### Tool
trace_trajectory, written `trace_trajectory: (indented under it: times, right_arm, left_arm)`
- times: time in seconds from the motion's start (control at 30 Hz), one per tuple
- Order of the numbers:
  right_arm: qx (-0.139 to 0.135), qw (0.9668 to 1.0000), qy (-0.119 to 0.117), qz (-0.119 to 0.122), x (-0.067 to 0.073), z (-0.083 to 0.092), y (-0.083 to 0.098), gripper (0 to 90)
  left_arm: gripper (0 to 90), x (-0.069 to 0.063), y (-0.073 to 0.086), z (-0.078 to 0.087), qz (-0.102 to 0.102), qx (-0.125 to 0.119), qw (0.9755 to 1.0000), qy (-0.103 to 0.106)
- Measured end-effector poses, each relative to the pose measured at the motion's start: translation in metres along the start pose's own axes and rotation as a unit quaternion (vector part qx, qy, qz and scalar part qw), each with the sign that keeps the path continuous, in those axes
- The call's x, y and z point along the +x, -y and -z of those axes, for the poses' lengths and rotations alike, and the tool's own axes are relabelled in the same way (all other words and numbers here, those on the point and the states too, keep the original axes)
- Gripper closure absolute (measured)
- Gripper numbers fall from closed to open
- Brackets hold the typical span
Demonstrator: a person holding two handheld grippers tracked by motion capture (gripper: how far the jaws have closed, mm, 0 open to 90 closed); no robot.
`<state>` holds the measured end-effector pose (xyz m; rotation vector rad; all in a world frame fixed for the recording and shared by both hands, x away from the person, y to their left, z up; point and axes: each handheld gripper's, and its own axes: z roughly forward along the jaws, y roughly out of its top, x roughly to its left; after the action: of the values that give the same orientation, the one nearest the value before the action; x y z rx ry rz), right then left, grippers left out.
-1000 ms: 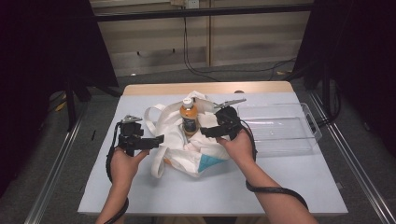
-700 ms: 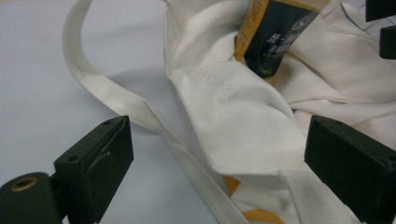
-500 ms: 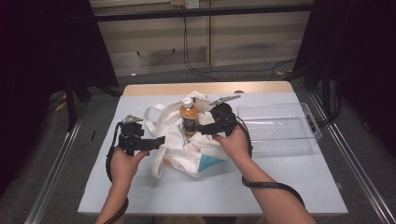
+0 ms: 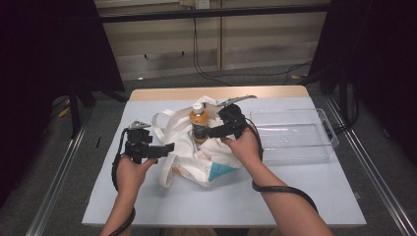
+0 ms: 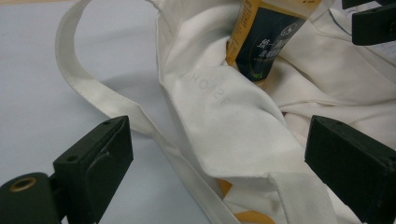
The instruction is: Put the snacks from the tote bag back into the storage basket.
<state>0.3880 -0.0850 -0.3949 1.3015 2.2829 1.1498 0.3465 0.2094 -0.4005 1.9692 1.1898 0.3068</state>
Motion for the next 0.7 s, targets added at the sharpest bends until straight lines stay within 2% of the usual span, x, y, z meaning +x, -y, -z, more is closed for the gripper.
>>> trace_trajectory:
  times: [0.03,0.2,0.37,0.4,0.7]
  right_arm:
    - [0.001,1.0,-0.001,0.001,0.0,-0.001,-0.001,17.0]
    - [-0.002,1.0,-0.002,0.003,0.001,-0.004,-0.004,17.0]
    - [-0.002,1.0,-0.003,0.007,0.003,-0.008,-0.007,17.0]
    - [-0.001,1.0,-0.003,0.008,0.004,-0.009,-0.007,16.9]
    - [0.002,0.9999,-0.002,0.013,0.006,-0.015,-0.011,16.7]
  left_arm:
    - [7.7,0.0,0.0,-0.001,0.007,-0.005,1.0,-0.001]
    - [8.2,0.0,0.0,0.0,-0.001,-0.001,1.0,-0.006]
    - [8.2,0.001,-0.001,0.002,-0.001,-0.005,1.0,-0.007]
    - [8.2,0.001,-0.001,0.002,0.004,-0.009,0.9999,-0.008]
    - [8.2,0.004,-0.001,0.003,0.001,-0.001,1.0,-0.01]
